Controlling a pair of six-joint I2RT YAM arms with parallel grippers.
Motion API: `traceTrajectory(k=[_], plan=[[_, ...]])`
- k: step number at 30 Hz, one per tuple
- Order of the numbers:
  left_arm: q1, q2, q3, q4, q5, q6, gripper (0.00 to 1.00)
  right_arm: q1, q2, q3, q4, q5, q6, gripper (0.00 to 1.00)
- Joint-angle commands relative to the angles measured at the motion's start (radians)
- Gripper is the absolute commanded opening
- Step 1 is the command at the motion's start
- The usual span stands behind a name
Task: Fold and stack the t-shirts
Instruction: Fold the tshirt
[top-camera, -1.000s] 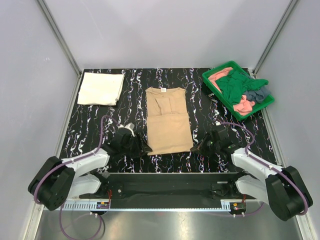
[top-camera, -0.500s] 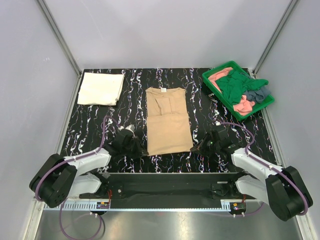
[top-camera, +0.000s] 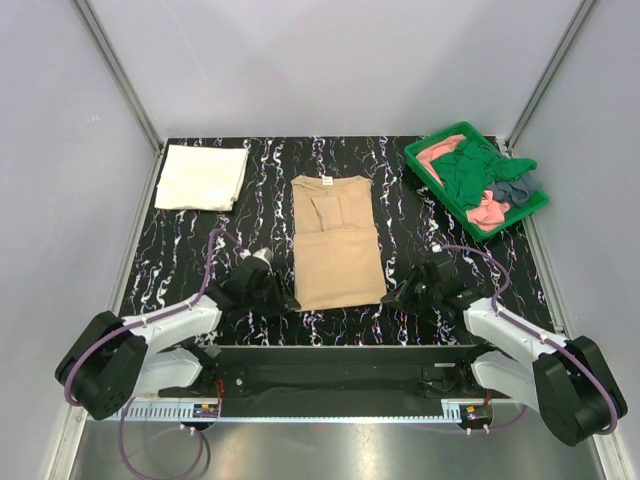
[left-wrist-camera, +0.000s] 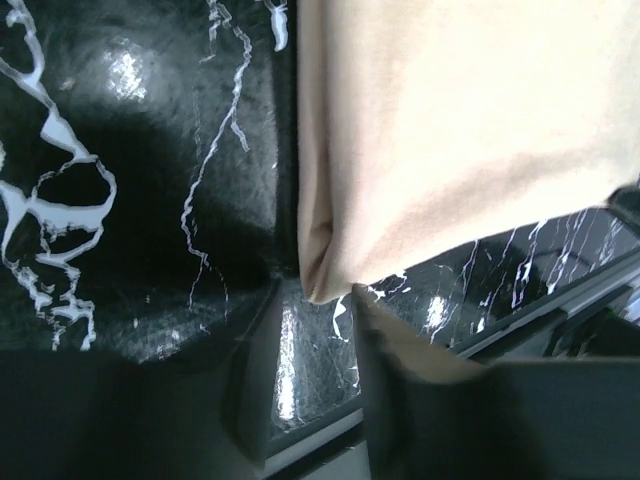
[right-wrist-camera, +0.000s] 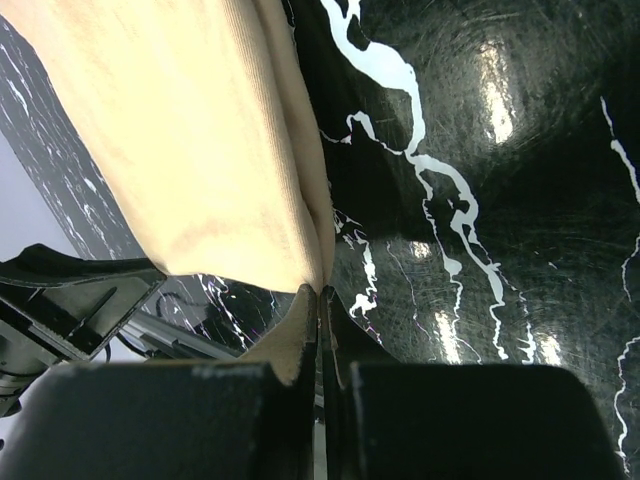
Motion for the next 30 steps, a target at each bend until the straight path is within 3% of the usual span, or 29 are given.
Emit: traceTrajectory(k=[1,6,15,19,22,23,26,30], plan=[[-0.007,-0.045,0.000,-0.010,-0.065,-0.013,0.45,0.008,-0.020,-0.009,0.019,0.013,-0.013,0.00],[-0.009,-0.021,-0.021,0.033,-0.049,-0.028,0.56,0.008,-0.005,-0.001,0.019,0.013,-0.016,0.00],[-0.024,0.053,-0.020,0.068,-0.032,-0.045,0.50,0.008,-0.003,0.006,0.019,0.010,-0.015,0.00],[-0.035,0.068,-0.009,0.068,-0.035,-0.043,0.43,0.008,-0.002,-0.003,0.023,0.016,-0.009,0.00],[-0.044,0.078,-0.001,0.058,-0.041,-0.042,0.29,0.008,-0.006,-0.009,0.023,0.019,-0.009,0.00],[-0.049,0.076,0.002,0.047,-0.045,-0.040,0.18,0.008,-0.010,-0.009,0.021,0.019,-0.010,0.00],[-0.066,0.050,0.037,0.001,-0.058,-0.028,0.00,0.008,-0.020,0.003,0.009,-0.006,-0.022,0.00],[-0.119,-0.042,0.137,-0.135,-0.125,-0.020,0.00,0.011,-0.123,0.051,-0.094,-0.015,-0.042,0.00]])
